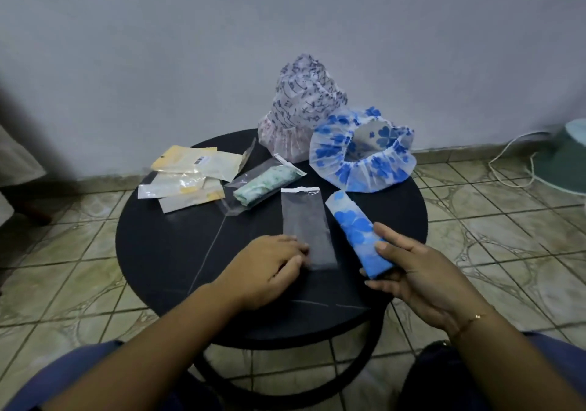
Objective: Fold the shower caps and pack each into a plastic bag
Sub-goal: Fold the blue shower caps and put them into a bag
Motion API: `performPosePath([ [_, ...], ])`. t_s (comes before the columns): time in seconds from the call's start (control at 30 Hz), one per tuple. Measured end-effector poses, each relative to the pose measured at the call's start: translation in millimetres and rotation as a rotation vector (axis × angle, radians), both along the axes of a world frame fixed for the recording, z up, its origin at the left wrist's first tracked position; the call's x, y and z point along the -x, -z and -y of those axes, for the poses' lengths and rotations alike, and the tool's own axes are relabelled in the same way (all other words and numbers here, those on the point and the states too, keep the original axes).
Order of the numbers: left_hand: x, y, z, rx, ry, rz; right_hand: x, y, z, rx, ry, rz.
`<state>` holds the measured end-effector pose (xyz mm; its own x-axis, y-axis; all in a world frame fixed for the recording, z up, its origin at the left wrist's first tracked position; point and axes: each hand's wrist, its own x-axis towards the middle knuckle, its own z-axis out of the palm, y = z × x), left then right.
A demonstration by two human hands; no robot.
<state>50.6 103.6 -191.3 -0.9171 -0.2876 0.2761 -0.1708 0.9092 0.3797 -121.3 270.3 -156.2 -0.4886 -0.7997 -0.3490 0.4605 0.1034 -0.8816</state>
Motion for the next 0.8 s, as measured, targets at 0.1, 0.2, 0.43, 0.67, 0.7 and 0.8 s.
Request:
performPosePath([
  [0.1,3.1,3.3,-7.8,-0.192,-0.139,-0.034,-1.2,-0.8,-10.6,0.003,-0.059,0.036],
  [0.2,5.8,8.1,-10.7,-0.286,-0.186,-0.019,-2.1,-2.1,-19.6,0.028,-0.072,0.091],
  [0.43,2.4,8.3,-17.5,-0.291,-0.138,-0.001,-2.3,-6.6,-40.4,0.072,-0.204,0.187],
  [0.67,6.0,14.5,-22.6,0.010,-0.133,0.010,4.5,-17.7,-56.6,0.056,-0.278,0.135],
  [0.7,6.7,15.9,-23.2,0.042,-0.129,0.027,5.7,-20.5,-59.3,0.046,-0.286,0.117],
  [0.8,9.1,20.2,-21.4,0.074,-0.136,0.064,9.9,-27.1,-66.5,0.006,-0.302,0.053],
])
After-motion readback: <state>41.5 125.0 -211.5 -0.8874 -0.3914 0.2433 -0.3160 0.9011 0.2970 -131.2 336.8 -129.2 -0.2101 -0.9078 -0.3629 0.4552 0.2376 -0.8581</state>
